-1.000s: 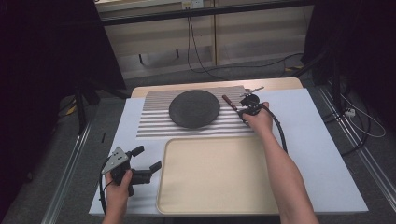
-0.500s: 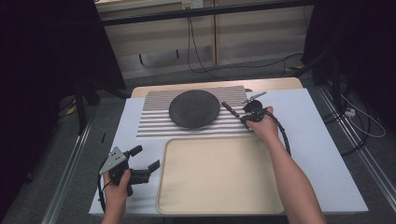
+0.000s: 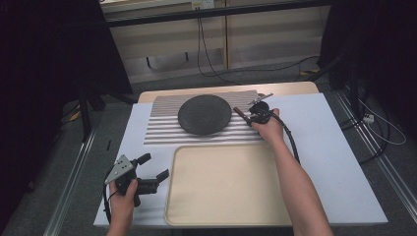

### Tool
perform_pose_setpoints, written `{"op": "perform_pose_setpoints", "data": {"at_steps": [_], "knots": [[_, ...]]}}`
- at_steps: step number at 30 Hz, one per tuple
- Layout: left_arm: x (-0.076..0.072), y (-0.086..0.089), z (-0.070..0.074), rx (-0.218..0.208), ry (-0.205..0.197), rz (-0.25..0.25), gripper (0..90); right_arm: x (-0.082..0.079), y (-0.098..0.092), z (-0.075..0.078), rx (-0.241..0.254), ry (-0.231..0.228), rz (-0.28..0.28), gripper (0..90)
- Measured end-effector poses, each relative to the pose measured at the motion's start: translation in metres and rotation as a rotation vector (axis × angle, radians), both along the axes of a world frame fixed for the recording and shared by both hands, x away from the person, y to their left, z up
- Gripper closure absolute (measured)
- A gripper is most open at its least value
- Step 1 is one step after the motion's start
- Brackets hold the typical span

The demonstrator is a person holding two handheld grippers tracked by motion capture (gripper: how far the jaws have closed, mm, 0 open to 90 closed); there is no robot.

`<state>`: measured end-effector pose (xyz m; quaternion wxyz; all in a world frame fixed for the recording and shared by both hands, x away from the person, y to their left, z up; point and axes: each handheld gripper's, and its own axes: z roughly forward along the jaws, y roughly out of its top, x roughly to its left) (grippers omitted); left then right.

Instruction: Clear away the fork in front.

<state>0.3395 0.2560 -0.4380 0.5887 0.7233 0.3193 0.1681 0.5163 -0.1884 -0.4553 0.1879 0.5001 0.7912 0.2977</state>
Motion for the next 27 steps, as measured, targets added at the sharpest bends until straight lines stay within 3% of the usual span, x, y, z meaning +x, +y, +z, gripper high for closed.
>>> {"op": "perform_pose_setpoints", "data": {"at_steps": [4,11,23,27], "knots": [[0.0006,0.0005,0.0001,0.002,0.000,0.004,2.9,0.0017,-0.0033,-0.0008,0.036,0.014,-0.015,75.1],[-0.0024,-0.0011,0.0010,0.001,-0.001,0.008,2.9,0.0056,0.0039,0.0034,-0.011,0.058,-0.035,78.4],[-0.0012,-0.0001,0.0010,0.000,-0.002,0.004,2.9,0.0067,0.0005,0.0037,0.017,0.061,-0.023,78.9],[-0.0004,-0.0003,0.0009,-0.007,0.000,0.004,2.9,0.0069,-0.0031,0.0054,0.032,0.041,-0.013,79.0]]}}
